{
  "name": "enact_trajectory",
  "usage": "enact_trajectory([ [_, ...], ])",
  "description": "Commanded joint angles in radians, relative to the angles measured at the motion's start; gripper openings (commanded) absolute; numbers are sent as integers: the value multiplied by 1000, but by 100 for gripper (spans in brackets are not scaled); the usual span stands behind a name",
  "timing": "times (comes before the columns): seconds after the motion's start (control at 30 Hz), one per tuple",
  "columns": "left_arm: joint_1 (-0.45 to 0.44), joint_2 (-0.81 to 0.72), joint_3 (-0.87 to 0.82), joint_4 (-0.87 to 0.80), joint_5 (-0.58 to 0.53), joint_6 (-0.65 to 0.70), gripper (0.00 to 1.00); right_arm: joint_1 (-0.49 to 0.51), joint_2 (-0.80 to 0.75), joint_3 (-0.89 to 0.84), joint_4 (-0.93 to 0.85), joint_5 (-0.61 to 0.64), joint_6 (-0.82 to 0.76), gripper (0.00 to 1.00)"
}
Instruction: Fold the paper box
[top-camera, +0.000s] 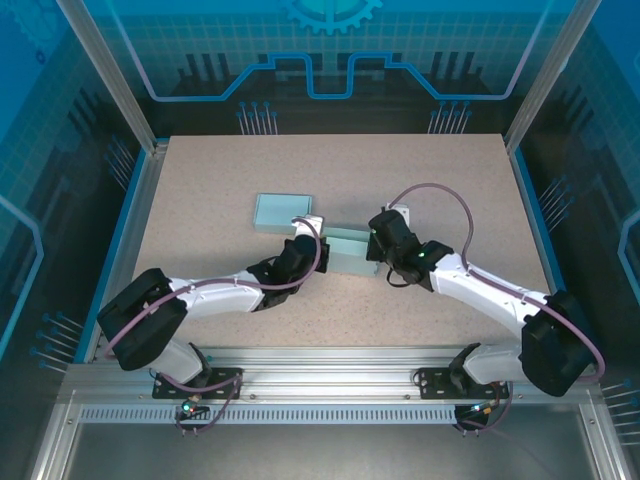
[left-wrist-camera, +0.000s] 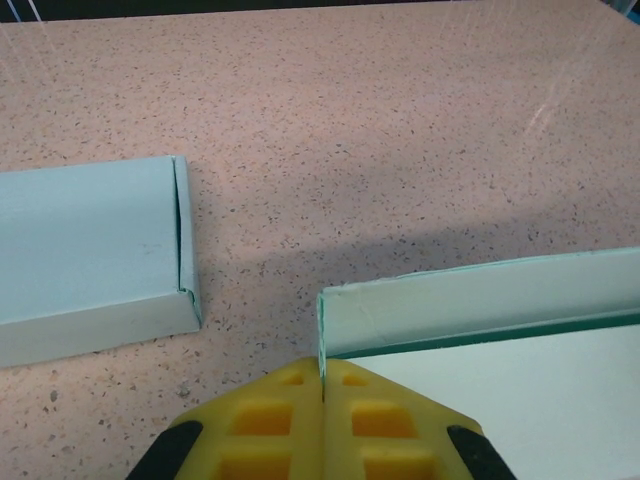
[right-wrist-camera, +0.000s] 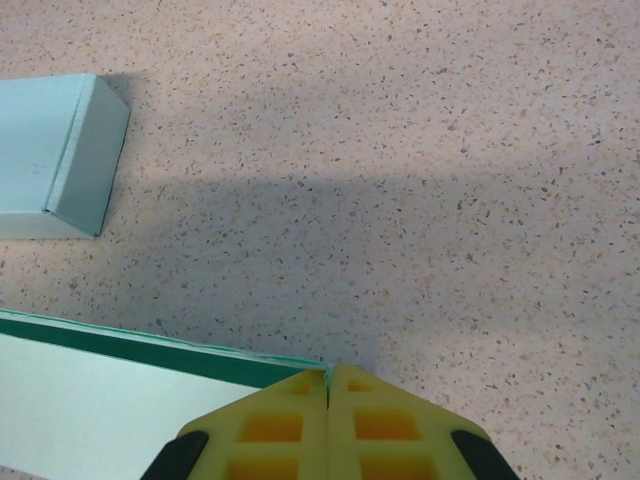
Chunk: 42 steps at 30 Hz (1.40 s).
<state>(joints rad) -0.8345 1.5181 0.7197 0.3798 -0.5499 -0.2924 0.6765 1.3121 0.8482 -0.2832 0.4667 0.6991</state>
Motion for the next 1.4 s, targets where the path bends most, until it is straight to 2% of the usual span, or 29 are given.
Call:
enact_trajectory([
  [0.0, -47, 11, -22, 63, 114, -51, 0, 59, -7, -19, 126, -68, 25, 0],
  [0.3, -73, 48, -52, 178, 95, -17, 0, 55, 25, 87, 73, -78, 54, 0],
  [0.6, -109, 86, -47, 212, 34, 29, 0, 13, 33, 98, 88, -160, 88, 0],
  [0.93, -118, 92, -34, 201, 17, 30, 0, 7, 30, 36, 159, -194, 111, 0],
  [1.17, -118, 89, -36, 182, 3, -9, 0, 45, 10, -56, 171, -124, 104, 0],
  [1.37, -115, 77, -45, 176, -3, -40, 0, 53, -8, -134, 207, -130, 111, 0],
])
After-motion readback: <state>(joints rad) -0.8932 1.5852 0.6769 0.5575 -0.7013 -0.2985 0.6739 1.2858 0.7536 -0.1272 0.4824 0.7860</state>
